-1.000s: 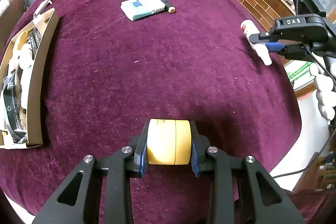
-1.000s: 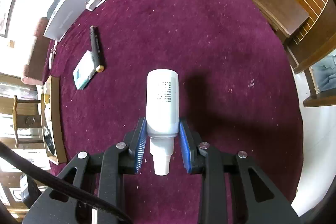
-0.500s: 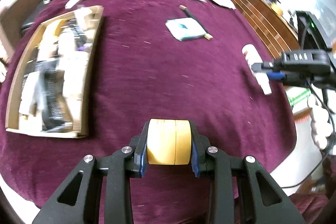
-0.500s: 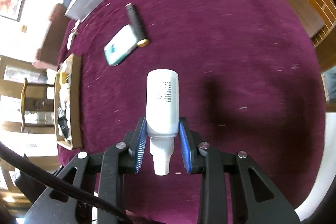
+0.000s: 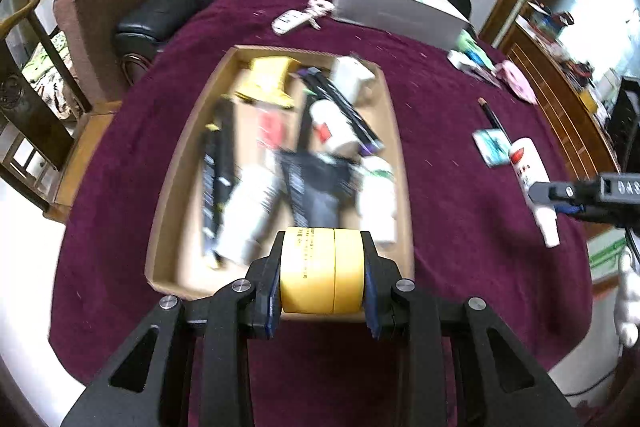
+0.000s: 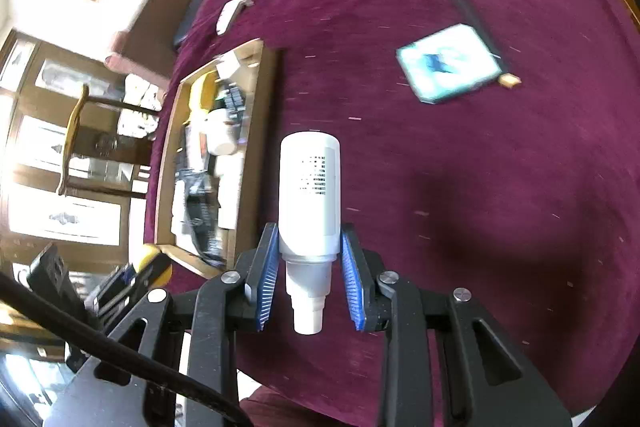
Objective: Organize objects
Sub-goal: 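Carry the sponge with the left tool while the right tool carries the bottle to the tray, then open the left tool over the tray while the right tool releases the bottle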
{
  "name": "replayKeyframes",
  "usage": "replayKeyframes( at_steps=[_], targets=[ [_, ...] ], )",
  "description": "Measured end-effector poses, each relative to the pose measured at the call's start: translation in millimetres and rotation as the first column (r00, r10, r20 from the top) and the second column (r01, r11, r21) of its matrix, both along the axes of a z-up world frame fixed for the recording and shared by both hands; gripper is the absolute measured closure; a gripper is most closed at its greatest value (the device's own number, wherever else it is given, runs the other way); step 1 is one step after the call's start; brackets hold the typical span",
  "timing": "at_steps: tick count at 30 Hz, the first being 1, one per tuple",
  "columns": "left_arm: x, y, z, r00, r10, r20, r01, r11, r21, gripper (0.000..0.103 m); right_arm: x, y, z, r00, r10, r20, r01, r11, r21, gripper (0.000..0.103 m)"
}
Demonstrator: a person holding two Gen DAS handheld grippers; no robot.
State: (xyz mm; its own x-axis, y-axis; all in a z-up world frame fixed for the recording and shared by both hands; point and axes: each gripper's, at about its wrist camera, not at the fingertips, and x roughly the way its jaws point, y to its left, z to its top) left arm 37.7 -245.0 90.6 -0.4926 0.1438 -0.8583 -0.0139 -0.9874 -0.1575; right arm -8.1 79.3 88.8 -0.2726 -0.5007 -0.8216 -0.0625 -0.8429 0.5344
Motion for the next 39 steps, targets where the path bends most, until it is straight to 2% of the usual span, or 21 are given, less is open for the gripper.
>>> replayKeyframes(
  at_steps=[9,19,28,39],
  targets=[
    [-63,-58,-20,1.0,0.005,0.011,-0.005,1.0,0.031,0.075,-42,-83,1,0.999,0.054,0.002,-0.053,0.998,-0.023,0.075],
    [-109,-68,-49,0.998,-0.03,0.05,0.026,0.998,0.061,0.075,-96,-161,-18,0.993,0.112,0.036,-0.113,0.993,0.021,0.075],
    [-131,-75,-64,0.997,-0.029,0.073,0.02,0.991,0.129,0.075,-136,-189,-43,0.991,0.117,0.071,-0.123,0.989,0.085,0.075],
    [-143,-78,-67,0.998,-0.016,0.054,0.008,0.989,0.15,0.075,-158,-200,-57,0.989,0.124,0.079,-0.134,0.981,0.143,0.075]
  ],
)
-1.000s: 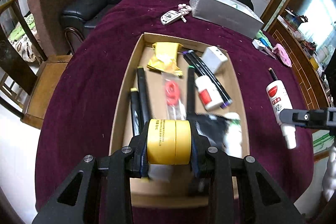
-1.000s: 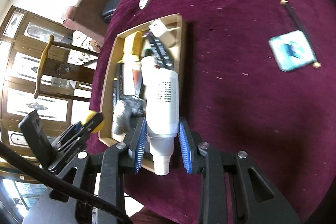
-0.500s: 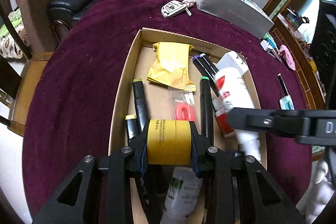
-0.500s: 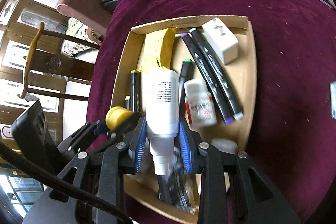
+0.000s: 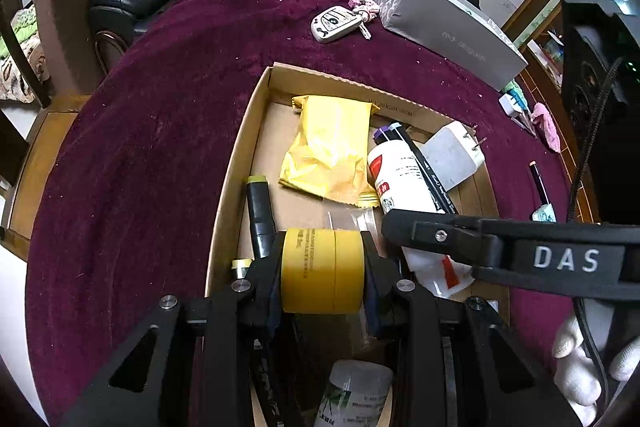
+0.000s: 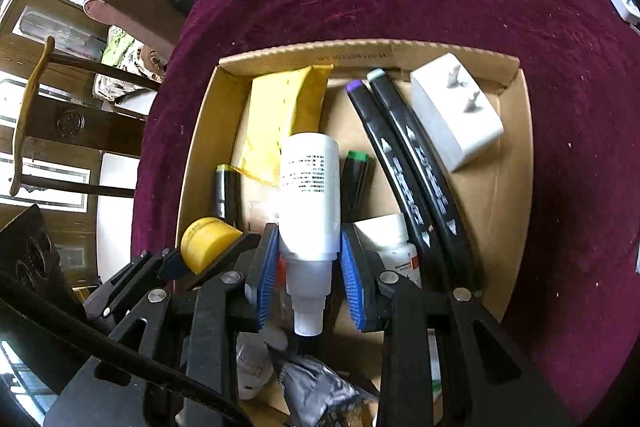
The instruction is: Organize objects
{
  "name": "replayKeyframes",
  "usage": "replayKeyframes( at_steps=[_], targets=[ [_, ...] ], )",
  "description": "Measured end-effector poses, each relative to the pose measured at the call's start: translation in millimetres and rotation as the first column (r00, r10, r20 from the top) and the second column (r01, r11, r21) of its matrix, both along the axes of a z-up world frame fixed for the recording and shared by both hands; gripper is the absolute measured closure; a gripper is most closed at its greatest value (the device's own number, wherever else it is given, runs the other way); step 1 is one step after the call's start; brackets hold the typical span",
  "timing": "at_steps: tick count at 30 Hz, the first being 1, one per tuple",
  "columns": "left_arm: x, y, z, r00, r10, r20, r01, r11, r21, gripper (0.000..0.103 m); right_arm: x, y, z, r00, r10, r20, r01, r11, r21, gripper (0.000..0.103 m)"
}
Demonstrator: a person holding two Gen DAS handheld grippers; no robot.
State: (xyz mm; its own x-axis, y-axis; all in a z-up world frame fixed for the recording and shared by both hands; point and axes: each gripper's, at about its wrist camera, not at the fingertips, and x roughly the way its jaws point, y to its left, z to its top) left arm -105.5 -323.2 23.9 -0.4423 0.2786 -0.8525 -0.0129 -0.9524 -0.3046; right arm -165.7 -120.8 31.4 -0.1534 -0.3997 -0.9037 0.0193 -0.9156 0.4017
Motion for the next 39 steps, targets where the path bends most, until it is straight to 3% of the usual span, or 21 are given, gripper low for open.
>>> replayKeyframes(
  at_steps=[6,11,13,16,24,29,34,35,36,38,39],
  targets=[
    [2,-1,2,1.0,0.009,-0.009,-0.009,1.0,-0.011,0.073,-4,-4,0,1.0,0.015,-0.017,-0.014,0.999,0.036,0.075],
    [9,-8,11,0.999,0.045,-0.026,-0.045,0.999,-0.012,0.072,-8,3,3,1.0,-0.003,-0.016,0.003,1.0,-0.011,0.074],
    [15,-10,18,0.997,0.055,-0.045,-0.057,0.998,-0.026,0.069,-6,8,10,0.999,-0.022,-0.03,0.021,0.999,-0.031,0.066],
    [24,-10,26,0.996,0.069,-0.063,-0.071,0.997,-0.031,0.056,-2,14,24,0.998,-0.032,-0.063,0.029,0.999,-0.043,0.056],
    [59,8,47,0.985,0.139,-0.099,-0.147,0.986,-0.08,0.047,31,29,45,0.994,-0.009,-0.104,0.003,0.998,-0.058,0.056],
    [91,30,79,0.954,0.23,-0.194,-0.266,0.946,-0.185,0.046,67,48,64,0.985,0.004,-0.17,-0.008,1.0,-0.023,0.055],
    [138,69,137,0.892,0.247,-0.379,-0.375,0.873,-0.312,0.046,105,72,78,0.971,0.031,-0.237,-0.024,0.999,0.031,0.051],
    [146,76,147,0.885,0.242,-0.398,-0.378,0.872,-0.31,0.041,110,74,79,0.968,0.038,-0.248,-0.03,0.999,0.038,0.051],
    [153,80,154,0.881,0.241,-0.407,-0.378,0.876,-0.3,0.024,119,78,81,0.964,0.047,-0.261,-0.036,0.998,0.047,0.051],
    [166,88,165,0.88,0.258,-0.399,-0.371,0.897,-0.239,0.003,136,81,84,0.957,0.066,-0.282,-0.049,0.997,0.066,0.051],
    [173,89,169,0.879,0.266,-0.395,-0.361,0.914,-0.187,0.003,141,81,84,0.954,0.078,-0.288,-0.059,0.996,0.072,0.051]
  ],
)
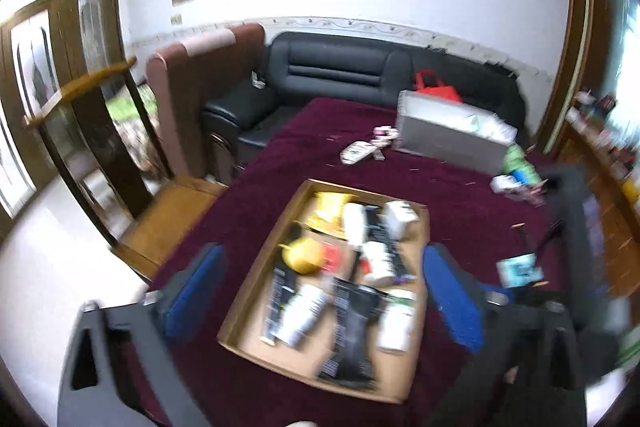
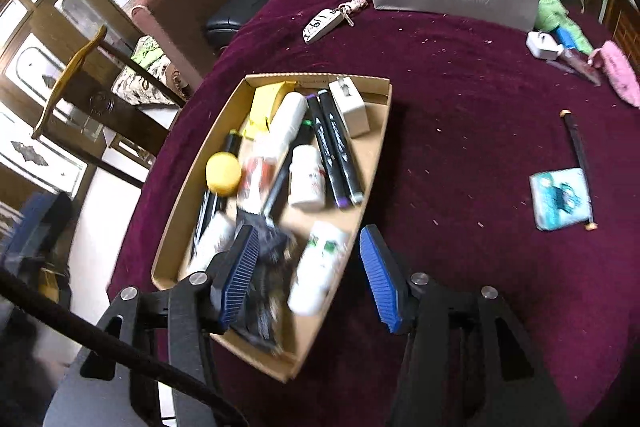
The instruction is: Organize objects
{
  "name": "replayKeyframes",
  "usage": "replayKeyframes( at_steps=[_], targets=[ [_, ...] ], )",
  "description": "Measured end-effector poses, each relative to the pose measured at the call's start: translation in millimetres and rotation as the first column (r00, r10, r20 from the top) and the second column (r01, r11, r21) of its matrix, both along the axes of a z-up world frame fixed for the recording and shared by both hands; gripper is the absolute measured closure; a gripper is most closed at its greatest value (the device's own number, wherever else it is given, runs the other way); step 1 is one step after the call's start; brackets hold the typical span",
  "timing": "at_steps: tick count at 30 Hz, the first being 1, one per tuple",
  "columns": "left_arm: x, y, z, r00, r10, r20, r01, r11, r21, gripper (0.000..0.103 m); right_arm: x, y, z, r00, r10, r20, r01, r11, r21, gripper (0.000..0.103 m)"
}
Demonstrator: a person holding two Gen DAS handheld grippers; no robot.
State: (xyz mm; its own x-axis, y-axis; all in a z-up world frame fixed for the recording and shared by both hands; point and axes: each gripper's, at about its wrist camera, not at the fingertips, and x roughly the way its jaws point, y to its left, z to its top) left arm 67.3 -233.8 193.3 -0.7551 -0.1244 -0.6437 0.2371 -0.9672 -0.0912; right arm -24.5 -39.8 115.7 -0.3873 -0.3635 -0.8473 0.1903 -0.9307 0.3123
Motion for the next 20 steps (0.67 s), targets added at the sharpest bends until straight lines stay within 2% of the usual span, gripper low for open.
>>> replayKeyframes(
  at_steps=[2,6,10,13,17,20],
  targets=[
    [7,2,4,1.0,-0.004,-0.015,0.004,0.999,0.035,0.003,14,-3,0,0.999,0.032,-0.012,-0.032,0.999,0.012,0.051],
    [18,8,9,0.996,0.088,0.003,-0.088,0.994,-0.064,0.003,41,-8,-4,0.995,0.095,-0.016,-0.094,0.995,0.037,0.051],
    [33,7,5,0.993,0.111,0.041,-0.109,0.993,-0.041,0.003,61,-13,-8,0.99,0.14,-0.015,-0.14,0.989,0.039,0.051],
    [44,6,-2,0.984,0.165,0.072,-0.16,0.985,-0.067,0.003,72,-18,-8,0.985,0.171,-0.014,-0.171,0.985,0.038,0.051],
    [55,2,-8,0.975,0.205,0.09,-0.2,0.978,-0.065,0.003,83,-27,-10,0.977,0.212,-0.01,-0.212,0.976,0.048,0.051],
    [60,3,-11,0.968,0.232,0.095,-0.222,0.97,-0.101,0.003,90,-34,-10,0.971,0.241,-0.012,-0.24,0.969,0.056,0.05]
  ],
)
